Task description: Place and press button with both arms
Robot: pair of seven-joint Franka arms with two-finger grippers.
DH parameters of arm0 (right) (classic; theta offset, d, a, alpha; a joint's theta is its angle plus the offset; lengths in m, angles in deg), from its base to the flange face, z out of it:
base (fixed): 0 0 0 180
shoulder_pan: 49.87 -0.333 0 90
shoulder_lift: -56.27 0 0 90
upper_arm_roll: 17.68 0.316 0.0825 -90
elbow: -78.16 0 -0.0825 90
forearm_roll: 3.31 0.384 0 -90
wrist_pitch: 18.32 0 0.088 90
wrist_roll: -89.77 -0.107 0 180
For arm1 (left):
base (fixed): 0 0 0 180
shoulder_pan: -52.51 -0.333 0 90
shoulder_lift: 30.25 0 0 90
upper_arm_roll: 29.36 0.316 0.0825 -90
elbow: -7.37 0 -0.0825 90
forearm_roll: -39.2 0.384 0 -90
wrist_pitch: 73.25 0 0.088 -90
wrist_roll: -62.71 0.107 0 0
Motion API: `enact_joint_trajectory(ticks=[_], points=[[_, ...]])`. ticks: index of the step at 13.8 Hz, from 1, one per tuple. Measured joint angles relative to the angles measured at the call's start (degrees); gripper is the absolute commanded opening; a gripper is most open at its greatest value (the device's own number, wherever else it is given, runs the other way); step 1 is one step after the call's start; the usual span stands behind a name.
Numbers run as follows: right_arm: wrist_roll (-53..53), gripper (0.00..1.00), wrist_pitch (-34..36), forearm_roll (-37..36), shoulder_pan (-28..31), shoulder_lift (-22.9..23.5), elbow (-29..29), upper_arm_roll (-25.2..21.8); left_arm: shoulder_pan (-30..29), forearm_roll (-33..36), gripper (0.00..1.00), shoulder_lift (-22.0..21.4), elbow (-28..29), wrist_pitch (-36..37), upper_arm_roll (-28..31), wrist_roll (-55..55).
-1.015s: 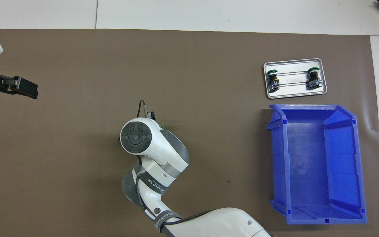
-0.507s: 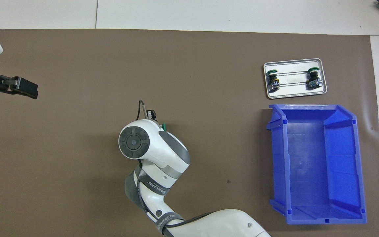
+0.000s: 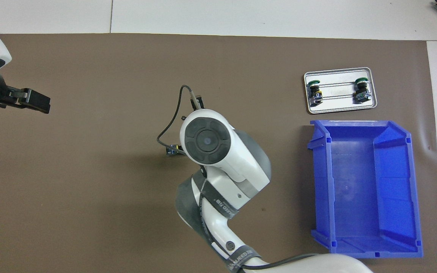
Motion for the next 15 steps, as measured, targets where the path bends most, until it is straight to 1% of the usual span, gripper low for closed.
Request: enact_joint_trajectory(ticks=[2, 4, 6, 7, 10, 13, 15], points=[[12.43, 1.0, 0.89, -0.03, 4.52, -4.47, 3.85, -0.07, 1.41, 0.0, 1.0, -0.5, 1.96, -2.74, -0.32, 3.8], [27.3, 1.0, 1.91, -0.07, 9.36, -6.91, 5.43, -0.12, 3.12, -1.03, 1.0, -1.95, 6.73, -8.24, -0.51, 10.49], [41.89, 1.0, 3.4, -0.07, 14.77, -8.61, 5.77, -0.16, 4.53, -5.41, 1.0, -3.57, 12.23, -14.14, -0.59, 16.75], [48.81, 1.0, 4.76, -0.07, 17.54, -9.59, 5.8, -0.17, 5.5, -7.2, 1.0, -4.09, 14.32, -15.92, -0.56, 19.43], [68.32, 1.0, 11.04, -0.06, 24.47, -13.02, 5.91, -0.19, 10.01, -9.73, 1.0, -4.29, 17.89, -18.87, -0.71, 22.38], [82.26, 1.0, 16.89, 0.0, 31.0, -16.13, 6.08, -0.18, 13.81, -14.58, 1.0, -4.14, 22.94, -25.37, -0.85, 29.36], [88.91, 1.0, 19.78, 0.27, 34.83, -17.73, 6.13, -0.18, 14.87, -16.18, 1.0, -3.93, 25.46, -27.45, -0.82, 35.48]])
